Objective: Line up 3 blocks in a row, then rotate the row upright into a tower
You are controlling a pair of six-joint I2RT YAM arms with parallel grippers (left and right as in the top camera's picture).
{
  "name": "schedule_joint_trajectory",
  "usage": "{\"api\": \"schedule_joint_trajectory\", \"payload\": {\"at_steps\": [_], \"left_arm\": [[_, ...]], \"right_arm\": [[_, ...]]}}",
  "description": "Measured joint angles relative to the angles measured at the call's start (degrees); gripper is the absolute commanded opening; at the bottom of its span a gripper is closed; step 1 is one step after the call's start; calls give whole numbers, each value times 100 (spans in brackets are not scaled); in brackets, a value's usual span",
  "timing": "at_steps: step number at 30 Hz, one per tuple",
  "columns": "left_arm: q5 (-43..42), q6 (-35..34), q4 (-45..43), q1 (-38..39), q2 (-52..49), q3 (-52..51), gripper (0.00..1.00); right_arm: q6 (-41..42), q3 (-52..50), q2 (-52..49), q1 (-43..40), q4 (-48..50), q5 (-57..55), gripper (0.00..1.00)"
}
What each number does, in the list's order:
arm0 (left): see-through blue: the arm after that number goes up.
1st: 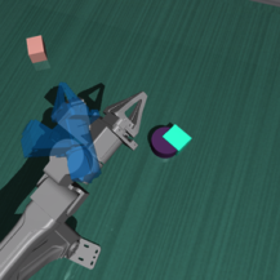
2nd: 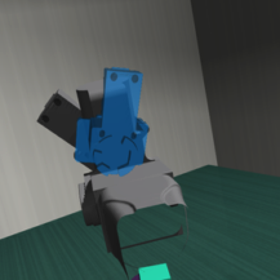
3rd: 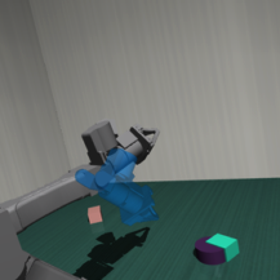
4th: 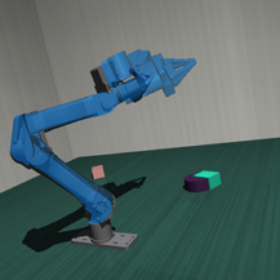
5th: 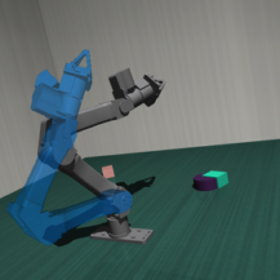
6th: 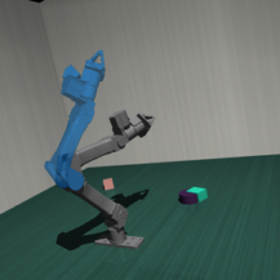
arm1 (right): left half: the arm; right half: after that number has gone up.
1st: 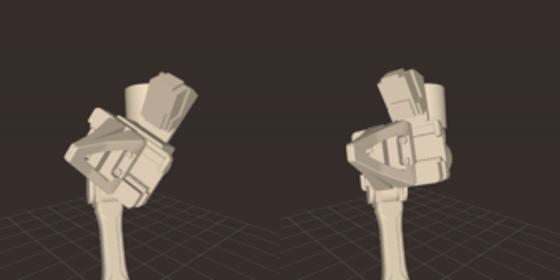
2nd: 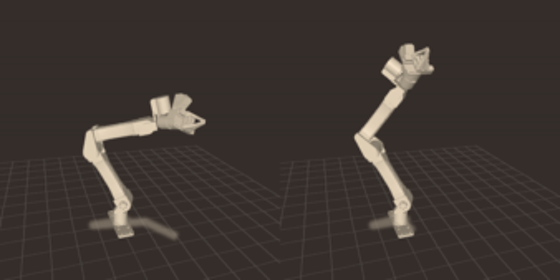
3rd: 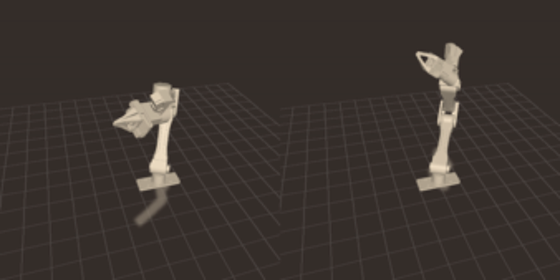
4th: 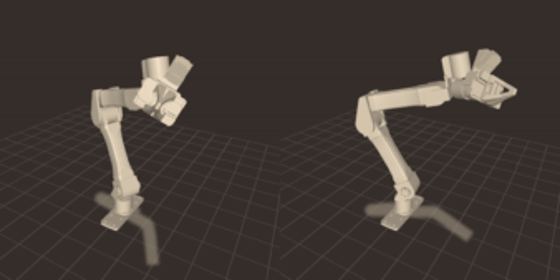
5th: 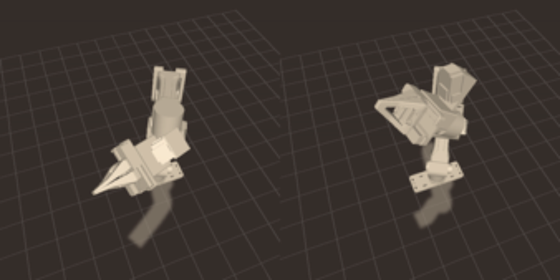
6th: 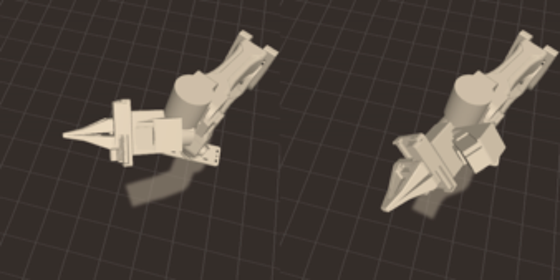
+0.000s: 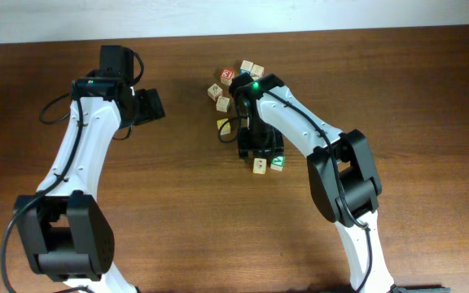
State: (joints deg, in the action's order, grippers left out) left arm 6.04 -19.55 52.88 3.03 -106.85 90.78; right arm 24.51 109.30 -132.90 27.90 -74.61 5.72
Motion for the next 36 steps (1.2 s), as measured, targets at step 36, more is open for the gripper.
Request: {"api": "schedule_joint_trajectory", "payload": {"at_steps": [36], "left_arm": [[-2, 0, -87, 0, 0, 0, 99]], "right_arm": [[-1375, 1082, -1067, -938, 3606, -304, 38]]}}
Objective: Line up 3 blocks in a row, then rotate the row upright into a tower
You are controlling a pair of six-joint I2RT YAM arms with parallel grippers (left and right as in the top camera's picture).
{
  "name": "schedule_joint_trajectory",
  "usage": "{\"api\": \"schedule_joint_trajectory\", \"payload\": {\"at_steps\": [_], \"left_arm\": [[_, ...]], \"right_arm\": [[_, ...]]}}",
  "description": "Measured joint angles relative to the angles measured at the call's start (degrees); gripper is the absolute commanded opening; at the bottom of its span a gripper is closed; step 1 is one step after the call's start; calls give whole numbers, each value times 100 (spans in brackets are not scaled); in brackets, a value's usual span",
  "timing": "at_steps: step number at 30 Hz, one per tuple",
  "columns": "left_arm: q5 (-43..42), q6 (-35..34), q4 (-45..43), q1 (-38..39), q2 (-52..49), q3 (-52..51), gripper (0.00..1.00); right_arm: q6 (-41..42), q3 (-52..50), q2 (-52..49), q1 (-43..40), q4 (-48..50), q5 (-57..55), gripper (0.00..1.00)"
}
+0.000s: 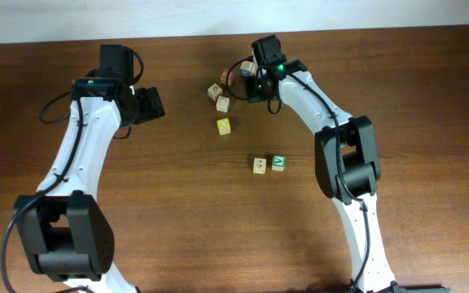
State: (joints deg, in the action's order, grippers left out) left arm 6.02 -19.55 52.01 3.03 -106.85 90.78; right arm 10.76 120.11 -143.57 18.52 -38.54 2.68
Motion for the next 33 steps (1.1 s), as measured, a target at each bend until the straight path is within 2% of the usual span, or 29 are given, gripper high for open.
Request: {"api": "schedule_joint_trajectory", "payload": {"at_steps": [2, 7, 12, 20, 23, 26, 33], "left_arm": [[0, 0, 0, 0, 0, 0, 99], [0, 0, -2, 0, 0, 0, 99], [-2, 0, 2, 0, 0, 0, 99], [-4, 0, 50, 0, 0, 0, 99], [-9, 0, 52, 0, 0, 0, 99], [-17, 0, 55, 0, 0, 0, 99], [-20, 0, 57, 0, 0, 0, 99]], "right_arm": [[42, 0, 0, 0, -85, 0, 33], [153, 197, 0, 0, -752, -2, 27], [269, 391, 103, 0, -1694, 87, 26], [514, 494, 1056, 151, -3541, 953, 26], [560, 514, 1126, 323, -4028, 1075, 27], [595, 356, 1126, 498, -4006, 1071, 27], [1078, -789, 1119, 1128, -3032, 997, 27]]}}
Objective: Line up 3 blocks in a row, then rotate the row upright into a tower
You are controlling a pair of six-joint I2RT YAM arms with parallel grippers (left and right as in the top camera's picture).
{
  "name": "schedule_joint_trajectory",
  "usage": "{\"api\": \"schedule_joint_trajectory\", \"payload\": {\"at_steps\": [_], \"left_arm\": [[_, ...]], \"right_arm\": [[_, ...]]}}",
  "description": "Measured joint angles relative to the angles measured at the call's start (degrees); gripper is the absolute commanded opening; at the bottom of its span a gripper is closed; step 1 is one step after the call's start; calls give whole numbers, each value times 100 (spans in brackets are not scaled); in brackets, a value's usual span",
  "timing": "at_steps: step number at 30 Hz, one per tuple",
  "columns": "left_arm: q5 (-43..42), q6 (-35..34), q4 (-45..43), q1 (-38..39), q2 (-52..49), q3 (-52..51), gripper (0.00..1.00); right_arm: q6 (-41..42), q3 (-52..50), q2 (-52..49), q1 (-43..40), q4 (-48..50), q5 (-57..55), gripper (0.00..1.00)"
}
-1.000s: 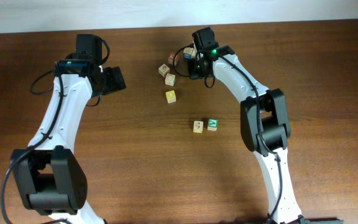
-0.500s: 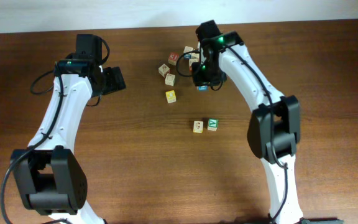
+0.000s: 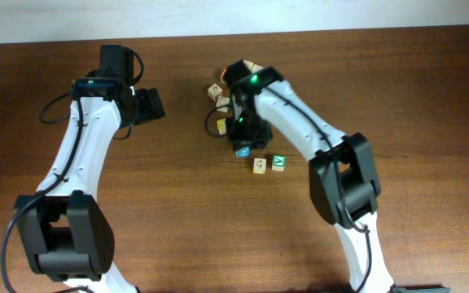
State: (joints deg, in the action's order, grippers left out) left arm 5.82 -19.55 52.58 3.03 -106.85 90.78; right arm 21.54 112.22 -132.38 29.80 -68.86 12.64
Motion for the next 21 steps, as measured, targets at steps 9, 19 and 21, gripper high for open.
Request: {"api": "schedule_joint_trajectory", "payload": {"at_steps": [9, 19, 21], "left_arm": [[0, 0, 11, 0, 0, 0, 99], [0, 0, 13, 0, 0, 0, 100], [0, 2, 13, 0, 0, 0, 100]], "right_arm": [[850, -697, 11, 417, 640, -761, 33], [949, -776, 33, 422, 411, -800, 53], [898, -584, 33, 422, 103, -763, 53]]}}
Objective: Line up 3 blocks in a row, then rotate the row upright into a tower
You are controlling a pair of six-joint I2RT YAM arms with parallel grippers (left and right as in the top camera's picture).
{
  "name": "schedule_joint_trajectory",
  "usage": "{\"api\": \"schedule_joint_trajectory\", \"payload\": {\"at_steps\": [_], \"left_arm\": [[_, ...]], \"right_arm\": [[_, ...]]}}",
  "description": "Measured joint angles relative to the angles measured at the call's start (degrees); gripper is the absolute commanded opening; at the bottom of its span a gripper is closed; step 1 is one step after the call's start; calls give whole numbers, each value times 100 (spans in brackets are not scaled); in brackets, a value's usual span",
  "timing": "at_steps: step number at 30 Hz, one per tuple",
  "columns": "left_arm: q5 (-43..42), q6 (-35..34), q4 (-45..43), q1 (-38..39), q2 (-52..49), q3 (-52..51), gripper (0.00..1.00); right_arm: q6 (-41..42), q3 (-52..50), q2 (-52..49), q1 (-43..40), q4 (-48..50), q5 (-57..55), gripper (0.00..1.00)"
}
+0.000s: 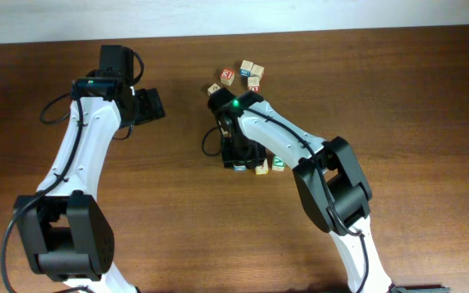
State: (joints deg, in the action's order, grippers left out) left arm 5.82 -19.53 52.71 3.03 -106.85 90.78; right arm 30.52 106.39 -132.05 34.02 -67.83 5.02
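My right gripper (236, 161) is down at the table in the overhead view, shut on a small wooden block with a blue face (239, 166). That block sits at the left end of a short row, beside a plain-faced block (260, 168) and a green-lettered block (277, 163). Several more lettered blocks lie in a cluster (247, 73) at the back, and one lies apart (215, 89) to their left. The right arm hides anything right behind the gripper. My left gripper (151, 106) hovers open far to the left, holding nothing.
The brown wooden table (430, 122) carries only the blocks and both arms. The right arm's links (283, 138) stretch diagonally across the middle. The table's back edge (340, 29) meets a white wall.
My right gripper has moved a little down and left with the blue-faced block. The block now rests at table level beside the two-block row. The left arm has not moved.
My right gripper first stood by the two blocks in the middle of the table. Then it was at the back cluster. Then it was over the middle again with a blue-faced block, which now sits at the left end of the row.
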Motion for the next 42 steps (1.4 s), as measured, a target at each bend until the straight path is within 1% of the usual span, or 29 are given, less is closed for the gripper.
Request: {"api": "schedule_joint_trajectory", "payload": {"at_steps": [2, 5, 6, 7, 8, 11, 12, 14, 15, 17, 19, 20, 22, 24, 25, 26, 27, 28, 29, 30, 31, 32, 33, 35, 37, 38, 40, 42], "left_arm": [[-2, 0, 42, 0, 0, 0, 99], [-2, 2, 278, 0, 0, 109, 100], [0, 24, 433, 0, -2, 205, 100], [-2, 48, 557, 0, -2, 308, 97], [-2, 74, 787, 2, -2, 476, 95], [-2, 173, 1493, 46, -11, 977, 93], [0, 177, 1718, 79, -11, 1145, 92], [0, 216, 2061, 179, 9, 1423, 88], [-4, 225, 2249, 289, 74, 1499, 88], [-4, 256, 2430, 402, 212, 1506, 88], [-7, 258, 2564, 555, 505, 1506, 91], [-48, 256, 2559, 627, 726, 1506, 92], [-188, 249, 2503, 726, 988, 1491, 89], [-387, 238, 2221, 813, 1128, 1327, 83], [-507, 236, 1976, 857, 1169, 1143, 76], [-643, 227, 1624, 887, 1187, 883, 72], [-813, 205, 1327, 922, 1169, 601, 68], [-1003, 216, 874, 933, 1158, 234, 58], [-1207, 146, 498, 940, 1119, -168, 49], [-1366, 39, 315, 940, 1069, -437, 40], [-1488, -22, -28, 940, 1051, -737, 32], [-1582, -149, -295, 940, 1040, -1010, 28], [-1650, -256, -538, 940, 1029, -1248, 22], [-1788, -446, -1016, 940, 1027, -1661, 17], [-1834, -542, -1255, 944, 1027, -1873, 14], [-1853, -570, -1287, 962, 1027, -1958, 9], [-1871, -625, -1309, 1010, 1016, -2063, 8], [-1895, -647, -1329, 1132, 946, -2094, 8]], "right_arm": [[-74, 315, 0, 0, -219, 33, 53], [-236, 1073, 2, 0, -691, 44, 53], [-313, 1381, 9, 0, -848, 48, 53], [-393, 1665, 26, -7, -994, 50, 53], [-463, 1971, 52, -20, -1215, 61, 54], [-791, 2905, 197, -120, -1893, 68, 53], [-885, 3189, 284, -203, -2116, 83, 53], [-1121, 3545, 525, -398, -2420, 87, 53], [-1191, 3788, 866, -645, -2610, 83, 53], [-1388, 3877, 1207, -946, -2835, 90, 53], [-1633, 3866, 1749, -1436, -2914, 79, 53], [-1775, 3788, 2107, -1781, -2916, 52, 53], [-1893, 3504, 2448, -2039, -2903, 39, 51], [-1963, 3032, 2627, -2168, -2903, 44, 45], [-1985, 2715, 2647, -2212, -2859, 46, 42], [-2013, 2334, 2645, -2247, -2730, 44, 40], [-2033, 1963, 2597, -2269, -2592, 50, 36], [-2046, 1445, 2533, -2282, -2321, 55, 29], [-2044, 1126, 2450, -2291, -2175, 70, 26], [-2079, 758, 2376, -2291, -1971, 98, 21], [-2059, 304, 2374, -2297, -1567, 188, 18], [-2059, -94, 2343, -2304, -1305, 295, 16], [-2057, -433, 2343, -2319, -1001, 391, 15], [-2079, -1296, 2337, -2430, -319, 769, 12], [-2070, -1818, 2323, -2546, 214, 1067, 10], [-2063, -2024, 2323, -2586, 450, 1180, 8], [-1998, -2505, 2321, -2645, 883, 1366, 5], [-1869, -2892, 2321, -2653, 1263, 1493, 4]]}}
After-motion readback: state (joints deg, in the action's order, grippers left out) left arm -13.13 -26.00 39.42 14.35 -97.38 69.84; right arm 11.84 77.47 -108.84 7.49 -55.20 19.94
